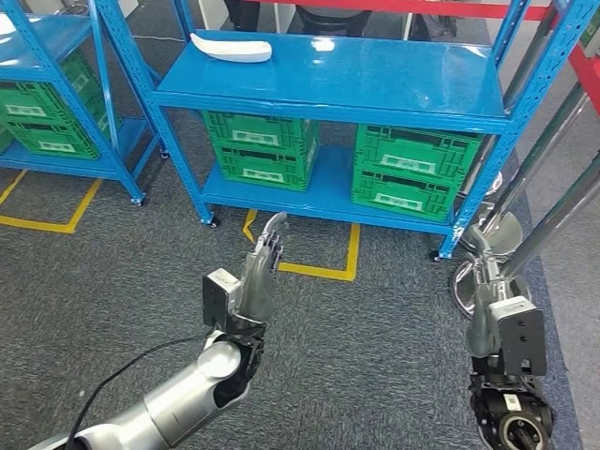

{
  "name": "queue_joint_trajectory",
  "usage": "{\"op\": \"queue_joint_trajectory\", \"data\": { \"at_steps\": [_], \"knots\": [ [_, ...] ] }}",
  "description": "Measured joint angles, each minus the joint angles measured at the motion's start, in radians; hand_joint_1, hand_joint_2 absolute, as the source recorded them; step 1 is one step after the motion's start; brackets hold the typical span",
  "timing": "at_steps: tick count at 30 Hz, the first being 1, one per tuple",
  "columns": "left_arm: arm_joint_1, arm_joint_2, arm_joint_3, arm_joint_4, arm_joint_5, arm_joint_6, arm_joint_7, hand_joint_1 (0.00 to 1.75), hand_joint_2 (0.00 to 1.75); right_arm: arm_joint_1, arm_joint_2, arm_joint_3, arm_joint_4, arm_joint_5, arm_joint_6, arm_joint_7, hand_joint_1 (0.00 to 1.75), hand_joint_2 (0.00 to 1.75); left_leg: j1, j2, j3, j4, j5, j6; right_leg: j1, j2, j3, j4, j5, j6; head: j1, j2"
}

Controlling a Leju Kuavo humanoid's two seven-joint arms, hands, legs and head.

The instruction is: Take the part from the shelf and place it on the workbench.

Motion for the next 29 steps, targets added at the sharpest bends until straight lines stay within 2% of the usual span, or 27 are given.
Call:
{"op": "queue_joint_trajectory", "data": {
  "at_steps": [2, 3, 4, 5, 6, 8, 9, 10, 13, 15, 16, 18, 19, 20, 21, 23, 24, 25, 26, 29],
  "knots": [
    [0.003, 0.001, 0.000, 0.000, 0.000, 0.000, 0.002, 0.00, 0.00, -0.001, 0.000, 0.000, 0.000, 0.000, 0.000, 0.000, 0.00, 0.00, 0.005, 0.001, -0.063, 0.114, -0.045, -0.008, 0.001, -0.001, 0.002, -0.001, -0.002, -0.005, -0.004, 0.000],
    [0.005, 0.001, 0.000, 0.000, 0.000, 0.000, 0.002, 0.00, 0.00, -0.001, 0.000, 0.000, 0.000, 0.000, 0.001, 0.000, 0.00, 0.00, 0.007, 0.001, -0.094, 0.164, -0.058, -0.011, 0.001, -0.001, 0.002, -0.001, -0.003, -0.006, -0.005, 0.000],
    [0.007, 0.001, 0.000, 0.000, -0.001, 0.000, 0.003, 0.00, 0.00, 0.000, 0.000, 0.001, 0.000, 0.000, 0.001, 0.001, 0.00, 0.00, 0.010, 0.001, -0.121, 0.200, -0.062, -0.014, 0.001, -0.001, 0.003, -0.001, -0.005, -0.007, -0.006, 0.000],
    [0.009, 0.001, 0.000, 0.000, -0.001, 0.000, 0.003, 0.00, 0.00, 0.000, 0.000, 0.001, 0.000, 0.000, 0.001, 0.001, 0.00, 0.00, 0.014, 0.001, -0.134, 0.206, -0.048, -0.016, 0.001, -0.001, 0.004, -0.001, -0.007, -0.007, -0.007, 0.000],
    [0.009, 0.002, 0.000, 0.000, -0.001, 0.000, 0.003, 0.00, 0.00, 0.001, 0.000, 0.001, 0.000, 0.001, 0.000, 0.001, 0.00, 0.00, 0.017, 0.001, -0.129, 0.179, -0.020, -0.017, 0.000, 0.000, 0.007, -0.001, -0.010, -0.006, -0.008, 0.000],
    [0.008, 0.002, 0.000, 0.000, -0.002, -0.001, 0.003, 0.00, 0.00, 0.000, 0.000, 0.001, 0.000, 0.001, 0.000, 0.002, 0.00, 0.00, 0.021, 0.003, -0.074, 0.044, 0.058, -0.017, -0.001, 0.001, 0.015, 0.000, -0.017, 0.001, -0.011, 0.000],
    [0.007, 0.002, 0.000, 0.000, -0.002, -0.001, 0.003, 0.00, 0.00, 0.000, 0.000, 0.001, 0.000, 0.001, -0.001, 0.002, 0.00, 0.00, 0.021, 0.004, -0.045, -0.019, 0.082, -0.015, 0.000, 0.002, 0.018, 0.001, -0.022, 0.006, -0.013, 0.000],
    [0.006, 0.002, 0.000, 0.000, -0.003, -0.002, 0.003, 0.00, 0.00, 0.000, 0.000, 0.001, 0.000, 0.001, -0.001, 0.002, 0.00, 0.00, 0.020, 0.004, -0.025, -0.061, 0.094, -0.011, 0.001, 0.003, 0.021, 0.001, -0.026, 0.012, -0.013, 0.000],
    [0.005, 0.002, 0.000, 0.000, -0.003, -0.002, 0.003, 0.00, 0.00, 0.001, 0.000, 0.000, 0.000, 0.001, -0.001, 0.003, 0.00, 0.00, 0.014, 0.002, -0.011, -0.084, 0.088, 0.008, 0.001, 0.003, 0.024, -0.002, -0.034, 0.029, -0.010, 0.000],
    [0.004, 0.002, 0.000, -0.001, -0.003, -0.002, 0.003, 0.00, 0.00, 0.000, 0.000, 0.000, 0.000, 0.001, -0.001, 0.002, 0.00, 0.00, 0.015, 0.002, 0.001, -0.091, 0.085, 0.023, -0.002, 0.001, 0.012, 0.032, -0.055, 0.038, -0.007, 0.000],
    [0.003, 0.001, 0.000, -0.001, -0.003, -0.003, 0.003, 0.00, 0.00, 0.001, 0.000, -0.001, 0.000, 0.001, -0.001, 0.001, 0.00, 0.00, 0.016, 0.003, 0.009, -0.094, 0.082, 0.030, -0.003, 0.000, -0.010, 0.080, -0.077, 0.041, -0.004, 0.000],
    [0.002, 0.001, 0.000, -0.001, -0.003, -0.003, 0.003, 0.00, 0.00, 0.002, 0.000, -0.001, 0.000, 0.001, -0.001, 0.000, 0.00, 0.00, 0.013, 0.003, 0.020, -0.094, 0.073, 0.040, -0.004, -0.001, -0.083, 0.223, -0.128, 0.044, 0.002, 0.000],
    [0.002, 0.001, 0.000, -0.001, -0.003, -0.003, 0.003, 0.00, 0.00, 0.004, 0.000, -0.001, 0.001, 0.001, -0.001, 0.000, 0.00, 0.00, 0.012, 0.003, 0.025, -0.094, 0.068, 0.042, -0.004, -0.001, -0.119, 0.281, -0.139, 0.045, 0.003, 0.000],
    [0.002, 0.001, 0.000, -0.001, -0.003, -0.003, 0.003, 0.00, 0.00, 0.006, 0.000, -0.001, 0.001, 0.001, -0.001, 0.000, 0.00, 0.00, 0.011, 0.003, 0.031, -0.094, 0.062, 0.043, -0.004, -0.001, -0.141, 0.308, -0.134, 0.046, 0.004, 0.000],
    [0.003, 0.001, 0.000, -0.001, -0.003, -0.003, 0.003, 0.00, 0.00, 0.007, 0.000, -0.001, 0.001, 0.001, -0.001, 0.000, 0.00, 0.00, 0.010, 0.001, 0.039, -0.094, 0.055, 0.042, -0.004, -0.001, -0.144, 0.294, -0.108, 0.045, 0.004, 0.000],
    [0.003, 0.001, 0.000, 0.000, -0.002, -0.003, 0.002, 0.00, 0.00, 0.007, 0.000, -0.002, 0.002, 0.000, -0.002, -0.001, 0.00, 0.00, 0.010, -0.001, 0.059, -0.094, 0.040, 0.038, -0.004, -0.001, -0.100, 0.171, -0.026, 0.039, 0.007, 0.000],
    [0.002, 0.001, 0.000, 0.000, -0.001, -0.004, 0.002, 0.00, 0.00, 0.007, 0.000, -0.002, 0.002, 0.000, -0.003, -0.002, 0.00, 0.00, 0.008, -0.001, 0.066, -0.093, 0.032, 0.034, -0.001, -0.002, -0.071, 0.106, 0.001, 0.036, 0.009, 0.000],
    [0.002, 0.000, 0.000, 0.000, -0.001, -0.004, 0.001, 0.00, 0.00, 0.006, 0.000, -0.002, 0.002, 0.000, -0.003, -0.003, 0.00, 0.00, 0.007, -0.002, 0.070, -0.091, 0.026, 0.029, 0.001, -0.002, -0.046, 0.057, 0.012, 0.031, 0.010, 0.000],
    [0.001, 0.000, 0.000, 0.000, 0.000, -0.004, 0.001, 0.00, 0.00, 0.006, 0.000, -0.002, 0.002, 0.000, -0.004, -0.003, 0.00, 0.00, 0.006, -0.002, 0.070, -0.091, 0.022, 0.024, 0.004, -0.002, -0.033, 0.032, 0.008, 0.026, 0.009, 0.000],
    [0.000, 0.000, 0.000, 0.000, 0.000, -0.004, 0.000, 0.00, 0.00, 0.007, 0.000, -0.002, 0.003, 0.000, -0.005, -0.004, 0.00, 0.00, 0.005, 0.000, 0.072, -0.095, 0.017, 0.011, 0.005, 0.002, -0.019, 0.018, -0.006, 0.014, 0.005, 0.000]
  ]
}}
